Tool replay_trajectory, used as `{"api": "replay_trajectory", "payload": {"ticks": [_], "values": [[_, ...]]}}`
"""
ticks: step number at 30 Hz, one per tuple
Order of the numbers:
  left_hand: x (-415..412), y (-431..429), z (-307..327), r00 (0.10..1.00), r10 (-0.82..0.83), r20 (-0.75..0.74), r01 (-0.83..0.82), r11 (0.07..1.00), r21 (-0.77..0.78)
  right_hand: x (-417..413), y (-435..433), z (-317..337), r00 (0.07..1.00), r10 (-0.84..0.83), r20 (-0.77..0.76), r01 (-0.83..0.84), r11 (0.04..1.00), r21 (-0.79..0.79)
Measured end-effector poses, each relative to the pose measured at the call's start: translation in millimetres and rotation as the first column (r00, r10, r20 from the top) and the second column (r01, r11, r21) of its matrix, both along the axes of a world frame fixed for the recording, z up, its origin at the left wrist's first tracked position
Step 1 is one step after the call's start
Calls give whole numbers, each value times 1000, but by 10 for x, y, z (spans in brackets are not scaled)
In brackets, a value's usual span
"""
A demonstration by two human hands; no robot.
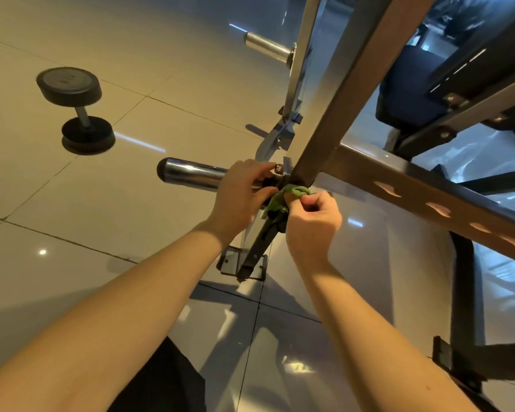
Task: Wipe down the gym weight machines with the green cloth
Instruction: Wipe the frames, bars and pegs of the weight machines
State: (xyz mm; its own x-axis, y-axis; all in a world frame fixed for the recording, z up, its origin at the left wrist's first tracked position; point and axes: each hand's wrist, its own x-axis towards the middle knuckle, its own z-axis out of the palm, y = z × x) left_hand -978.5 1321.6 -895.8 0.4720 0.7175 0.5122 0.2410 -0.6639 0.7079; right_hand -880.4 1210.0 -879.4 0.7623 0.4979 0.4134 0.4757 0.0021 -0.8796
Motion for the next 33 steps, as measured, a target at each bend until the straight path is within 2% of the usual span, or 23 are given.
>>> {"api": "replay_trajectory", "payload": {"ticks": [2,5,8,11,14,16,18,21,25,27,30,33], "values": [[-9,9,-11,1000,16,10,-16,1000,9,-79,32,-208,987,-18,-163,1,994,-106],[4,-3,-26,999,-9,37,9,1000,6,-116,42,-657,901,-183,-394,20,923,-385],[-2,-22,-32,1000,-6,26,5,1000,30,-131,52,-785,862,-228,-453,-16,881,-473],[-27,-42,-38,1000,-4,23,3,999,37,-92,21,-456,879,-170,-446,-28,914,-404],[-27,-59,-70,999,-2,37,-1,997,73,-20,-41,-44,962,-36,-270,-26,975,-222],[-32,-61,-91,999,4,38,-8,995,98,-20,-52,57,972,5,-234,-42,987,-152],[-27,-60,-113,999,13,47,-19,990,137,-29,-4,-78,963,-17,-268,-35,981,-189],[21,-87,-196,997,27,78,-42,980,196,-63,20,-514,907,-132,-401,-26,931,-364],[25,-167,-375,985,101,141,-134,958,255,-159,-30,-1004,822,-213,-529,-57,892,-448],[3,-251,-476,972,195,132,-226,929,292,-136,-39,-962,806,-200,-557,-57,910,-410],[-31,-328,-602,950,292,108,-311,900,305,-35,-8,-554,861,-105,-497,-57,952,-300],[-44,-303,-710,979,170,109,-189,963,195,13,-36,-151,933,-39,-357,-24,985,-171]]}}
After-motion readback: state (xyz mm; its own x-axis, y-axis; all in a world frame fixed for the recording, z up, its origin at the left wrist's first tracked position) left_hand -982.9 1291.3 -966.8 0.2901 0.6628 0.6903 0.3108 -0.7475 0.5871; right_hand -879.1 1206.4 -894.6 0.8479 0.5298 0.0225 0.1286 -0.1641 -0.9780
